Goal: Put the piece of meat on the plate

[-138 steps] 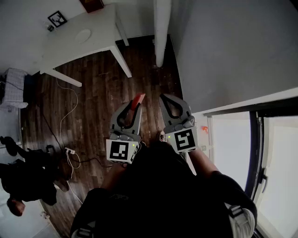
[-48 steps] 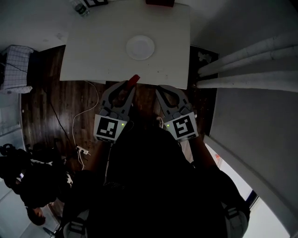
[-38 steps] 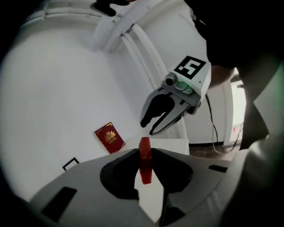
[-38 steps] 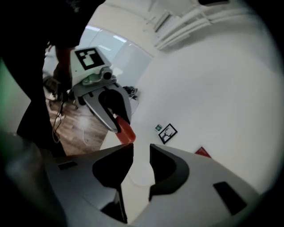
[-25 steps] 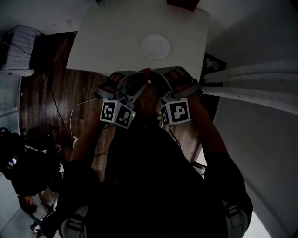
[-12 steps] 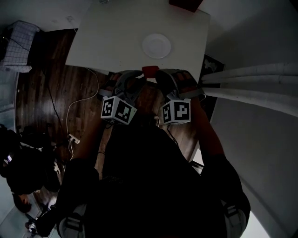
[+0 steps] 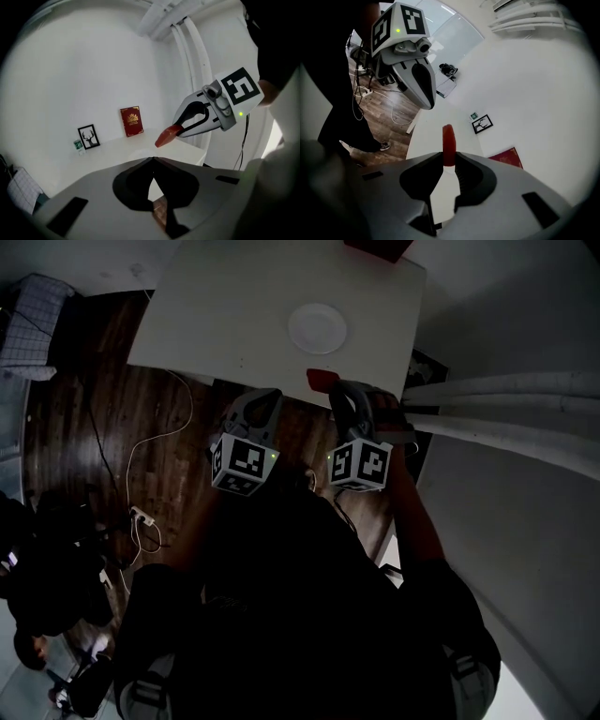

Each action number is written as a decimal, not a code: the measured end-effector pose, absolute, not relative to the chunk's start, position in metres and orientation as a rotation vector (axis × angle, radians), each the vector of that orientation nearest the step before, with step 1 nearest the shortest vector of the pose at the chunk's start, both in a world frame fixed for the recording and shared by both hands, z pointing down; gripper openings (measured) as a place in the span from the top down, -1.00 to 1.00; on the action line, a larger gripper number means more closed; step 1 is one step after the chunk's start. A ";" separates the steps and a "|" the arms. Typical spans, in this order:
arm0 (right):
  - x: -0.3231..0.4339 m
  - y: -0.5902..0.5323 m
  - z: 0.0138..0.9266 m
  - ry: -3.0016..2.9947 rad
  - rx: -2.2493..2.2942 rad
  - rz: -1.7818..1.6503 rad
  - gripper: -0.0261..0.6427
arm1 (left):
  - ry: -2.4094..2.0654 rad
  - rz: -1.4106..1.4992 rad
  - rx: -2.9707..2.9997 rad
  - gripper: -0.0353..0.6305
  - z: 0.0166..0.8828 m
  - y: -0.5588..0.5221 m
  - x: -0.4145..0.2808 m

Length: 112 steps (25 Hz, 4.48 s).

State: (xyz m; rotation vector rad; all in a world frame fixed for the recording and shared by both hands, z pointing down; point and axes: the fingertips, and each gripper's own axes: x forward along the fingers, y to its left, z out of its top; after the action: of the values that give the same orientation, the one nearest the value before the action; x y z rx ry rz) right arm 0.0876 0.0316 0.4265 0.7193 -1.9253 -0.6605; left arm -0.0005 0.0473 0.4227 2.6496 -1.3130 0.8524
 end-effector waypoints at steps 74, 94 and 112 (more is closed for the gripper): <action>0.081 -0.121 0.568 -1.477 0.704 -0.288 0.65 | -0.857 0.705 2.290 0.89 0.545 -0.080 -0.025; 0.072 -0.127 0.577 -1.511 0.754 -0.362 0.64 | -0.917 0.688 2.240 0.89 0.550 -0.083 -0.029; 0.076 -0.142 0.592 -1.540 0.702 -0.318 0.54 | -0.939 0.712 2.223 0.89 0.554 -0.089 -0.029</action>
State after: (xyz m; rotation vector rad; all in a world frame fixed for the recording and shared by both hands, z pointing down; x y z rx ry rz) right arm 0.0758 -0.1423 0.5920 0.7023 -1.5397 -0.3182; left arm -0.0287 -0.0887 0.5538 2.2234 -0.9394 0.7115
